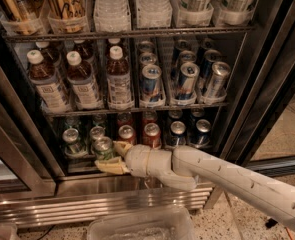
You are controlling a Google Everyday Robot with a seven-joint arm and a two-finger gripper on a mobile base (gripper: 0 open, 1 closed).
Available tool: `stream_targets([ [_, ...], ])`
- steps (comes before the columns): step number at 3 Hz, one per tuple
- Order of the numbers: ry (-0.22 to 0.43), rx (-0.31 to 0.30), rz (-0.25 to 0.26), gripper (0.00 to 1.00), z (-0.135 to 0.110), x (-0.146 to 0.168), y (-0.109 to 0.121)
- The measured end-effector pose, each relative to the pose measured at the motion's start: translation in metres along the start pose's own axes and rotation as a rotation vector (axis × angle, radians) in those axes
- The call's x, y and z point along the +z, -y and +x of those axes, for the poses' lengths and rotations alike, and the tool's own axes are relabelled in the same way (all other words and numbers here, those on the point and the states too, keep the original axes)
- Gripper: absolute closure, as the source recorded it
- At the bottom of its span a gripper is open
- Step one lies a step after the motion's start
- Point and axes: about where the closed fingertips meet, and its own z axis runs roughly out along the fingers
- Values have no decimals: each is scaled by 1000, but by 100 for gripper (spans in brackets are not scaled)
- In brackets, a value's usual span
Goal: Pick green can from bottom shelf of fridge
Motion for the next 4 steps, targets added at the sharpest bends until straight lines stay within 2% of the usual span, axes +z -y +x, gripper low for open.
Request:
stream_targets([
  [1, 21, 10, -108, 100, 2, -9, -27],
  [2, 37, 17, -159, 100, -8, -20, -48],
  [3, 16, 79, -213, 100, -24, -31, -65],
  [4, -58, 167, -254, 100, -41, -43, -74],
])
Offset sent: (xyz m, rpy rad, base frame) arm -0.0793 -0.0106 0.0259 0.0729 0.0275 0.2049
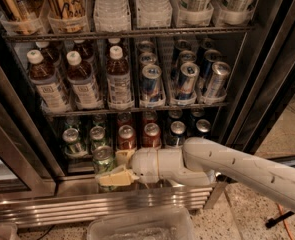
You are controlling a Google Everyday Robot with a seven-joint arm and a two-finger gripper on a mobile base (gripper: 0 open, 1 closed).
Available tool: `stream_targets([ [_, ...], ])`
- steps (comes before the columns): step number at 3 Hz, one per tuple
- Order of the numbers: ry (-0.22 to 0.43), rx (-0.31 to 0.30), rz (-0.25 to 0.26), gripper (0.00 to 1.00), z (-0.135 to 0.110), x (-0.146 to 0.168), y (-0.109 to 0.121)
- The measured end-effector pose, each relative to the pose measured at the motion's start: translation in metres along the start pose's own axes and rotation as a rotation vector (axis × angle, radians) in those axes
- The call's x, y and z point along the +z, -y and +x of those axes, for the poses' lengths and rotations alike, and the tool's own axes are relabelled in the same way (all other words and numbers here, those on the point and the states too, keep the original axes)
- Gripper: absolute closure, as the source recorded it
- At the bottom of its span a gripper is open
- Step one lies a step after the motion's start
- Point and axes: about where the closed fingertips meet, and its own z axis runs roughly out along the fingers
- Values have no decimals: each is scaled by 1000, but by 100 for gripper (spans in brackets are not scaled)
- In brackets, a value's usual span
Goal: Pick green can from bottom shelf of fridge
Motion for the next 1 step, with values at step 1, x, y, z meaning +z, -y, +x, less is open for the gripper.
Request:
stream_targets([
  [1, -10, 28, 0, 100, -5, -1, -2],
])
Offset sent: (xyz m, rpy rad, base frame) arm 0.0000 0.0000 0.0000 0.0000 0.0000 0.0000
